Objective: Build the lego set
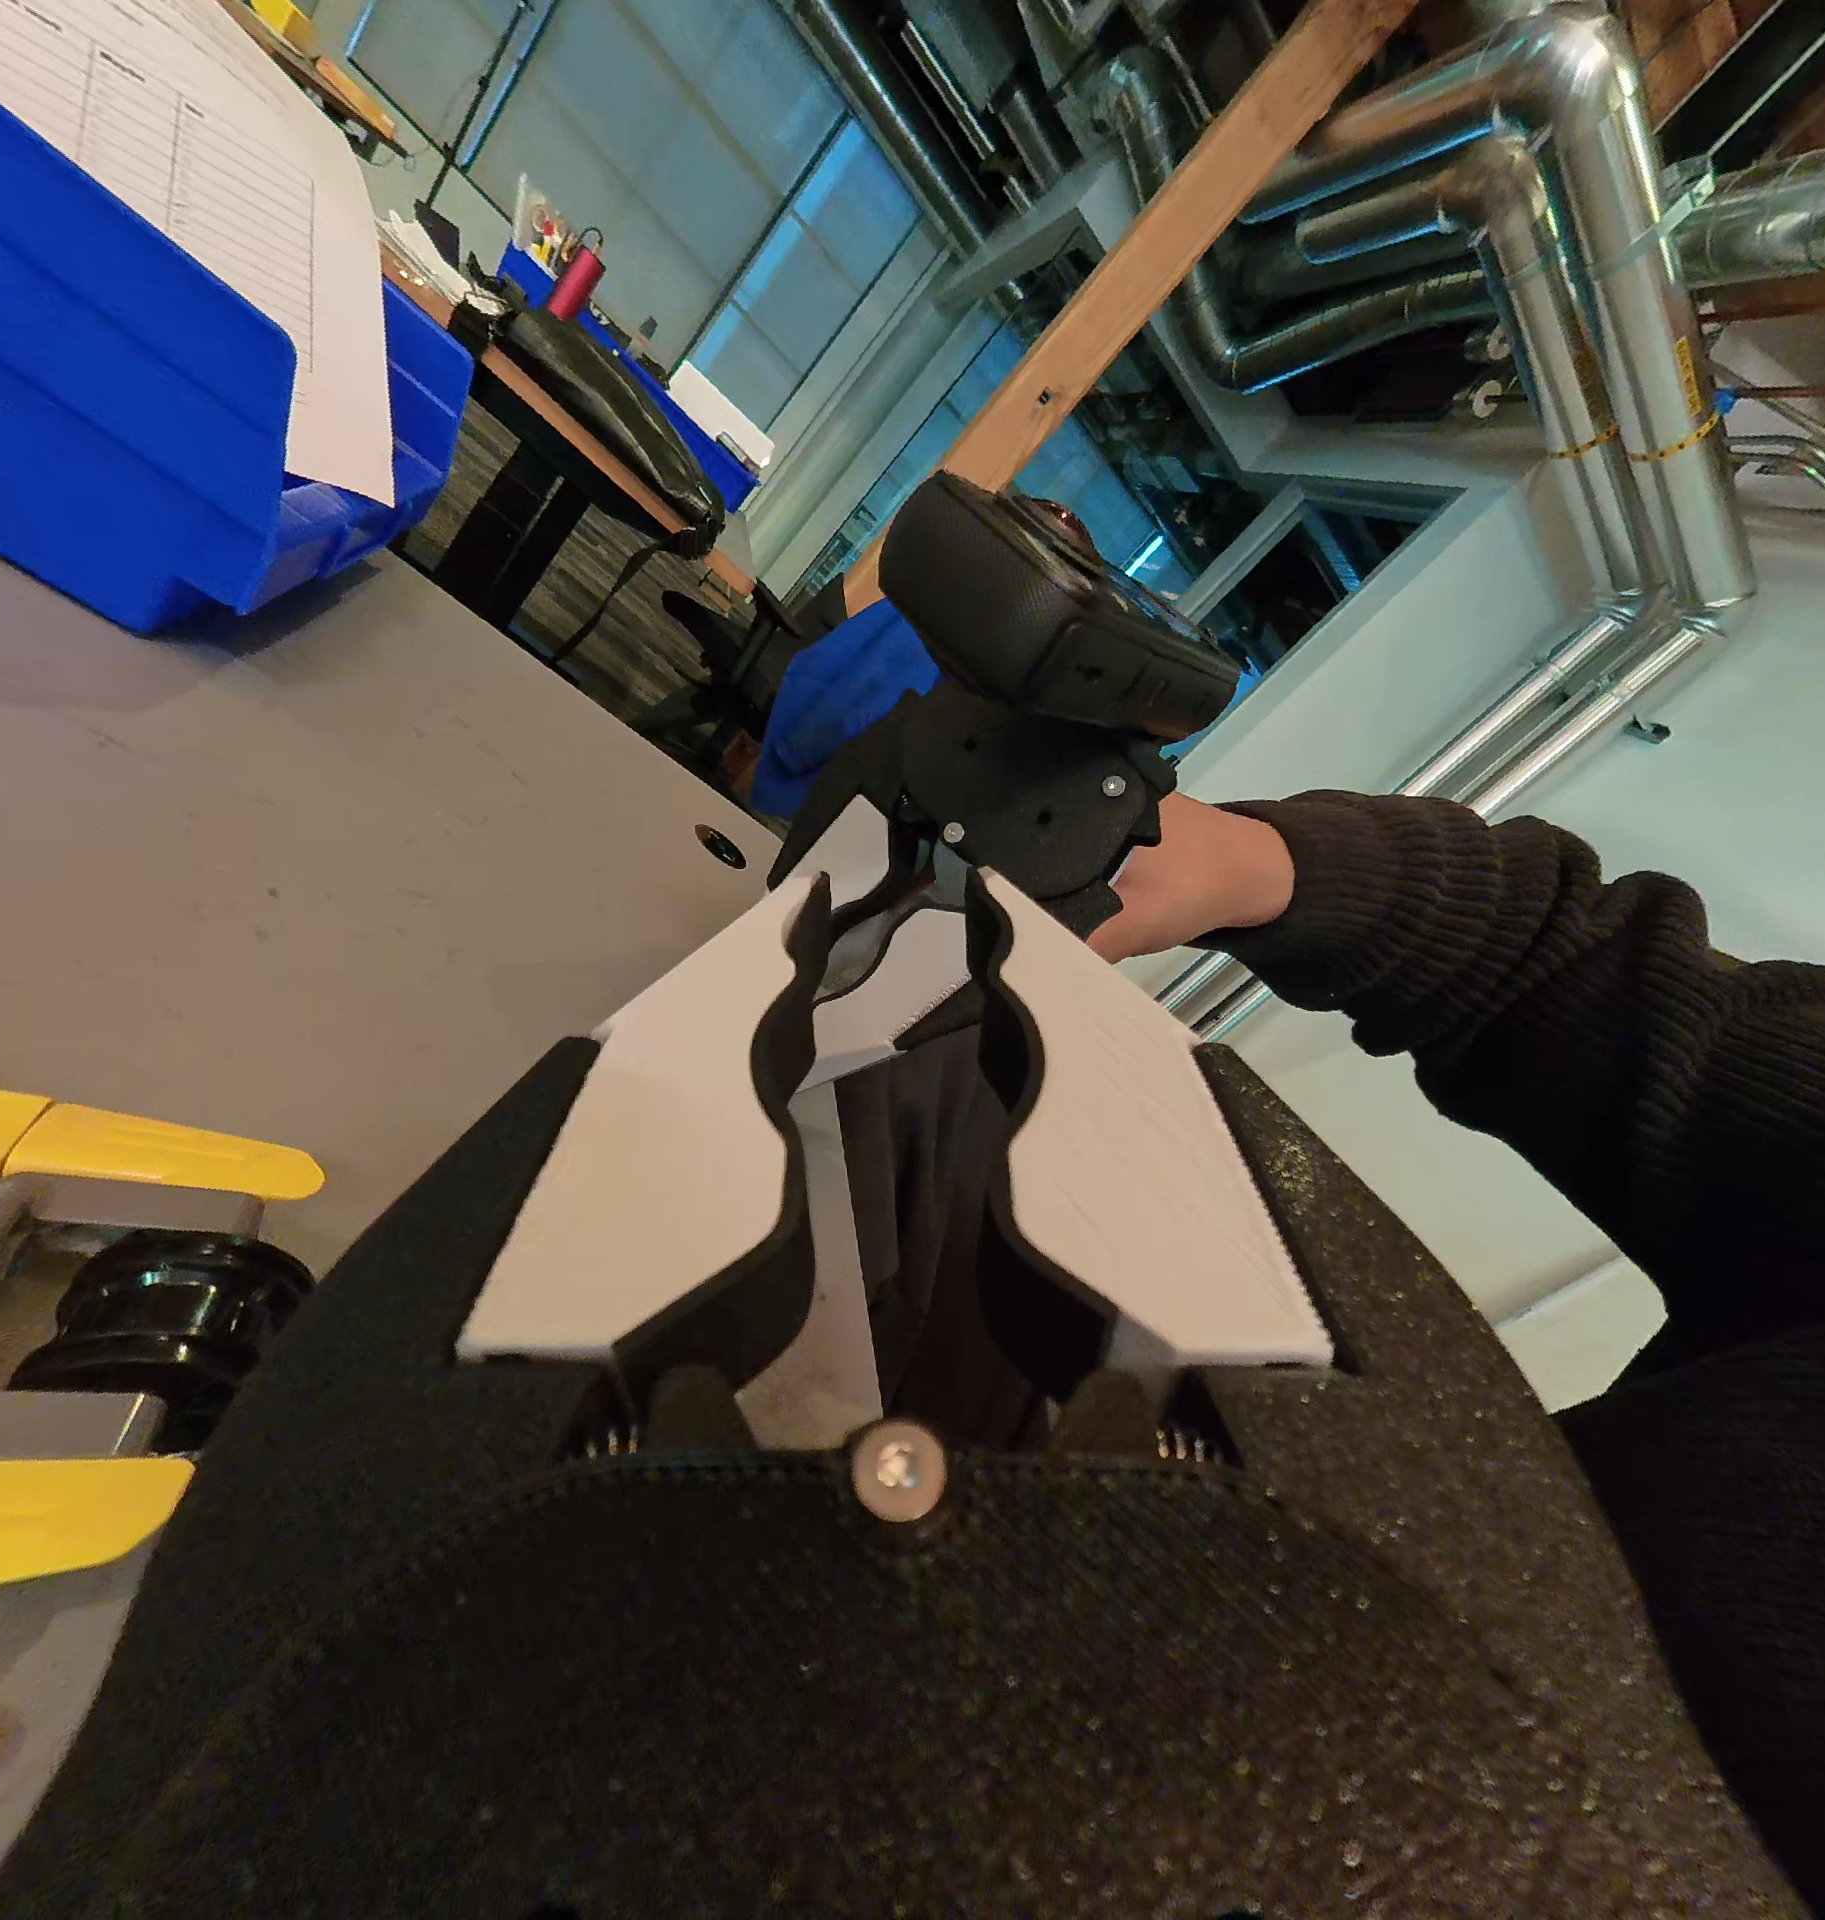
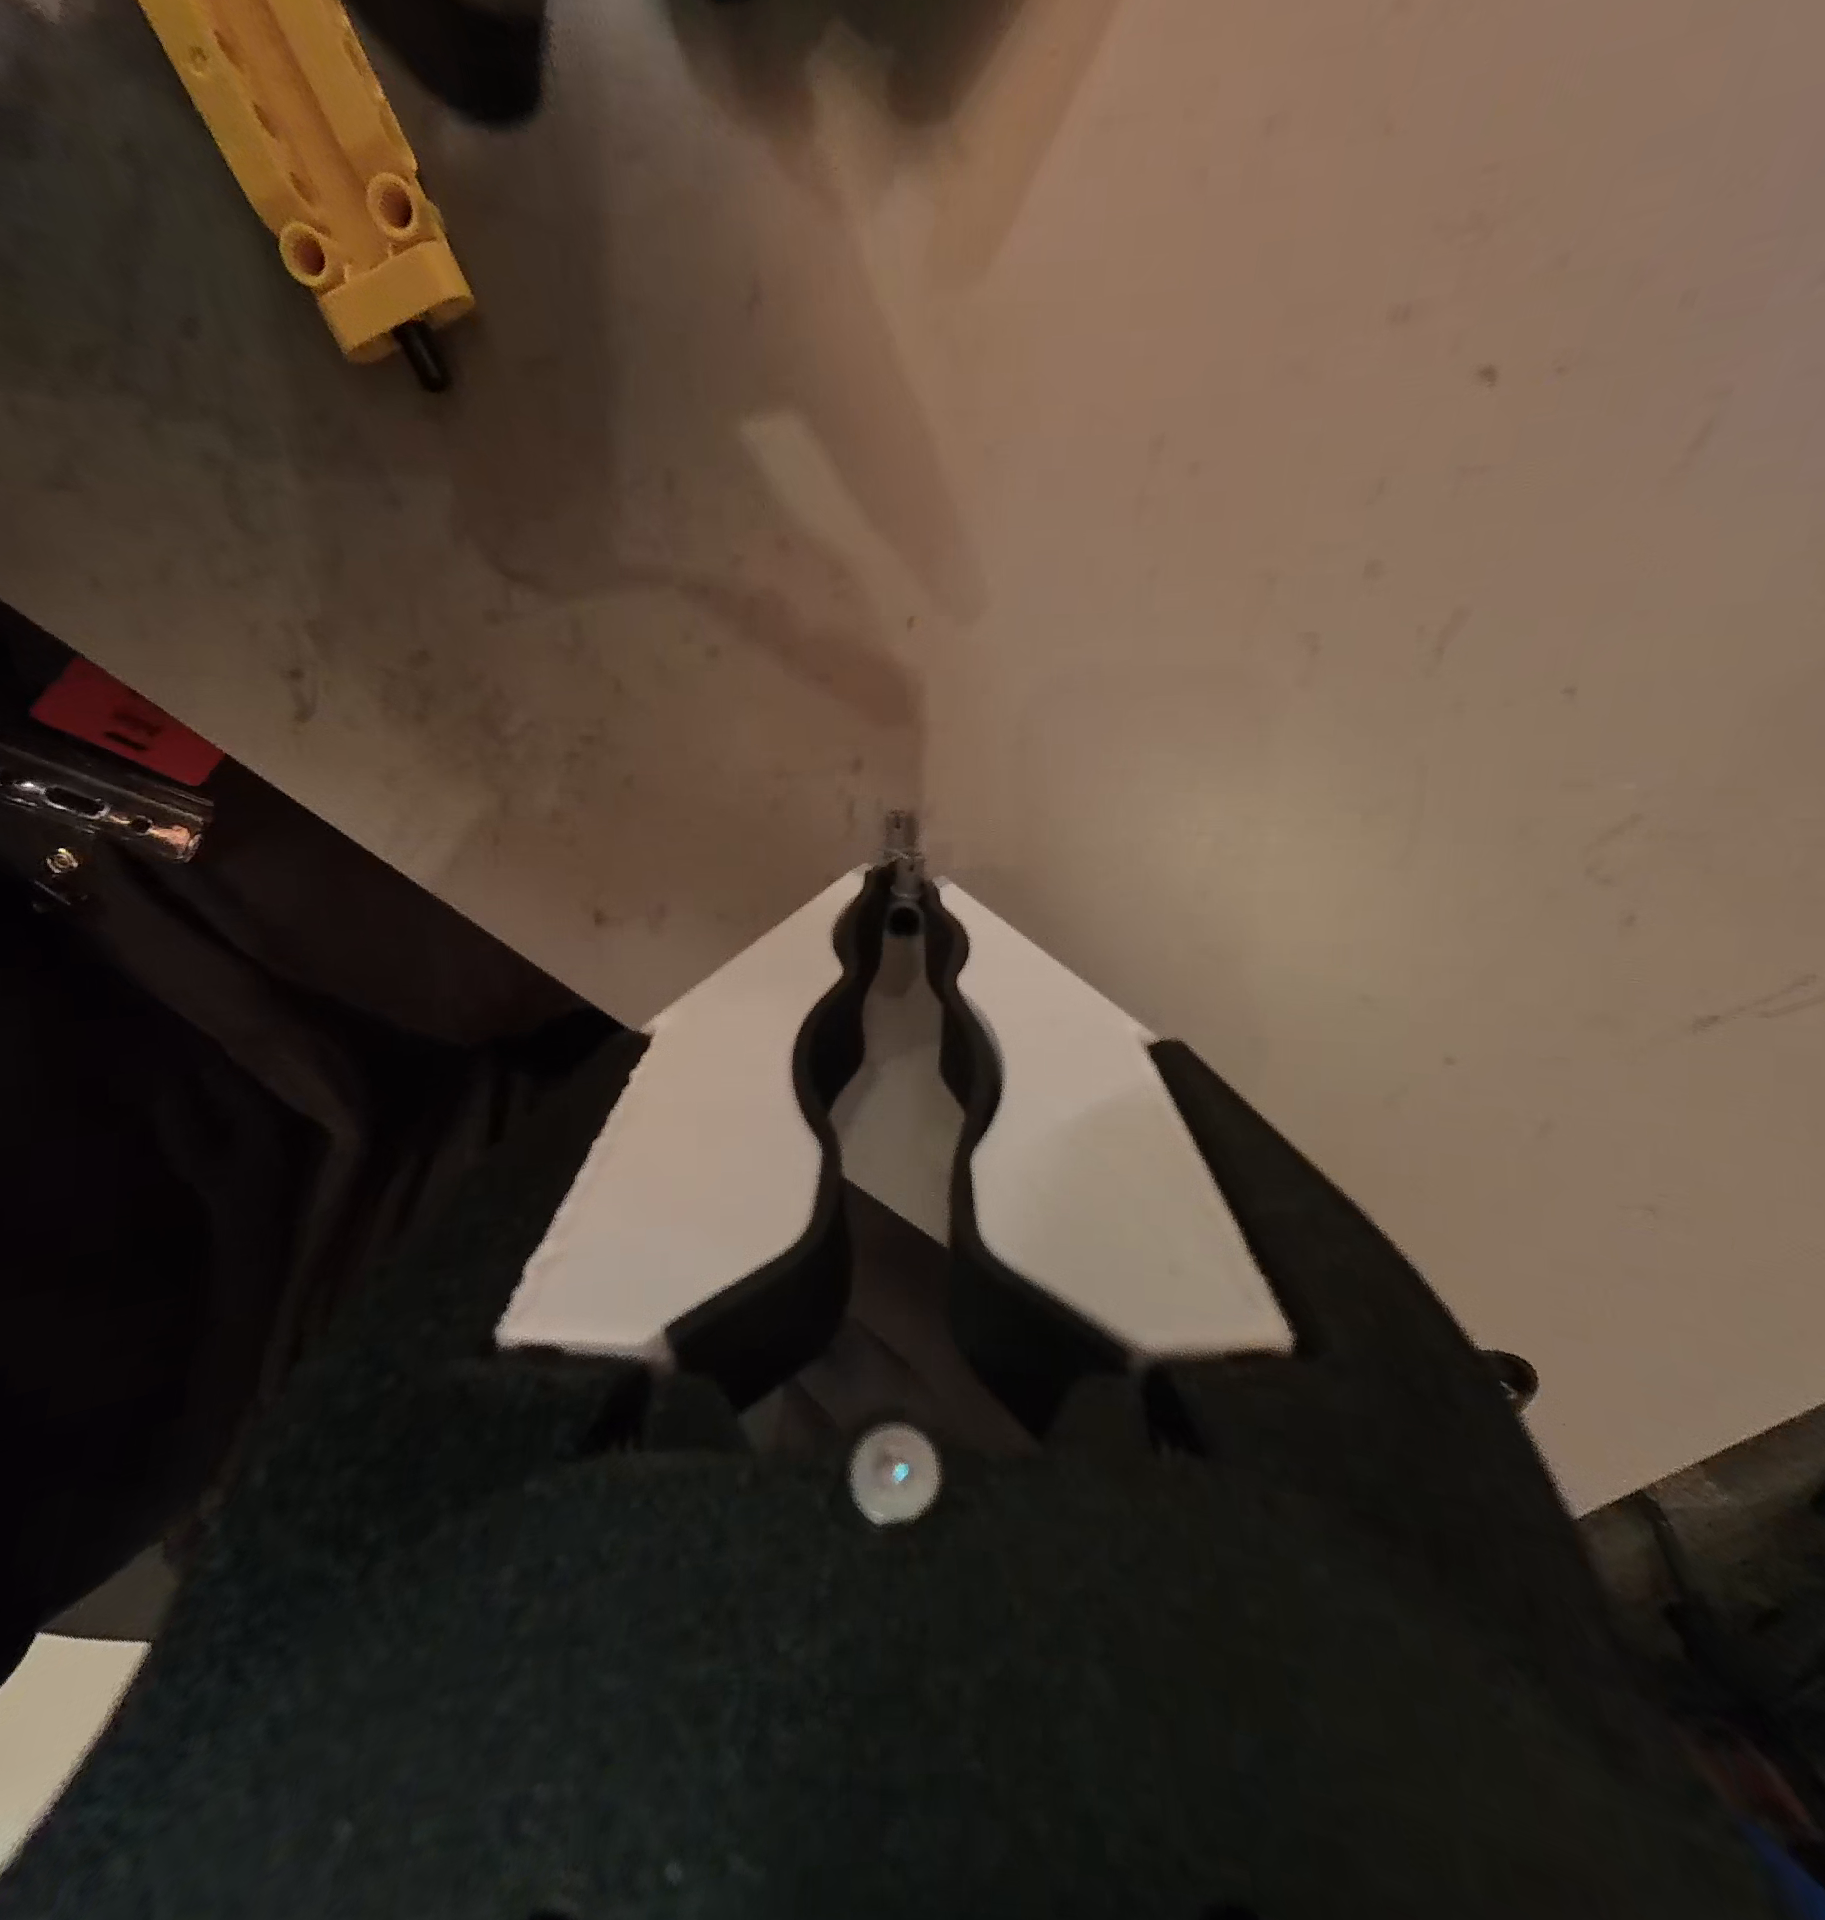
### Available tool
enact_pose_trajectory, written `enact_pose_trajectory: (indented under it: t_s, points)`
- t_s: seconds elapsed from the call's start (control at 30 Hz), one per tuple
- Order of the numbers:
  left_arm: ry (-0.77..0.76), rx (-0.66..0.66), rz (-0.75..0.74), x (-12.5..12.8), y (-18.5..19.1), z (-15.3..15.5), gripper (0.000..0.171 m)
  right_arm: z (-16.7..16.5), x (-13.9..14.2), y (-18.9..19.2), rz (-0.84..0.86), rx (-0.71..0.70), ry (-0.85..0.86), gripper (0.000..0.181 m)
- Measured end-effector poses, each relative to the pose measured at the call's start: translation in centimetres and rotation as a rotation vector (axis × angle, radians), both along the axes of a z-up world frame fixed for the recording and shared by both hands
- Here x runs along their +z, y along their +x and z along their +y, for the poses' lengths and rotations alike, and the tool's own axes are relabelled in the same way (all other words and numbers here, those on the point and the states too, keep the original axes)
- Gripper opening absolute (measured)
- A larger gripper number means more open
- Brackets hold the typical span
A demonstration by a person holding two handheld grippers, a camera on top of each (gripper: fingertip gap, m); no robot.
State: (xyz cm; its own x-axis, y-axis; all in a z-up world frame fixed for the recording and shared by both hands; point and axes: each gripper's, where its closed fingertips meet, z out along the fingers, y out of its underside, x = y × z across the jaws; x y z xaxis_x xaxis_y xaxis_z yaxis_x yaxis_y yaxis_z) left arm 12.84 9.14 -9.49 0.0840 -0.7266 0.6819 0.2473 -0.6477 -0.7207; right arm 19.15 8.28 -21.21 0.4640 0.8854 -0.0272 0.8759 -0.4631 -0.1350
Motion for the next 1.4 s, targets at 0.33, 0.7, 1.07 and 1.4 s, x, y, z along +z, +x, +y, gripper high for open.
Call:
enact_pose_trajectory:
  t_s: [0.33,0.7,1.07,1.4]
  points:
    - [-0.002,0.002,0.002,-0.1,0.0,0.0,0.021,0.0,0.0,0.0,0.029,0.017,0.011,0.006]
    - [-0.005,0.003,0.010,-0.2,0.1,0.1,0.021,0.0,-0.1,-0.1,-0.011,0.116,0.014,0.007]
    - [-0.006,-0.002,0.012,-0.2,0.1,0.0,0.021,-0.2,-0.9,0.4,-0.133,0.242,-0.062,0.007]
    - [-0.011,-0.018,0.005,-0.2,0.3,-0.2,0.023,-0.2,-1.0,0.3,0.004,0.248,-0.001,0.007]
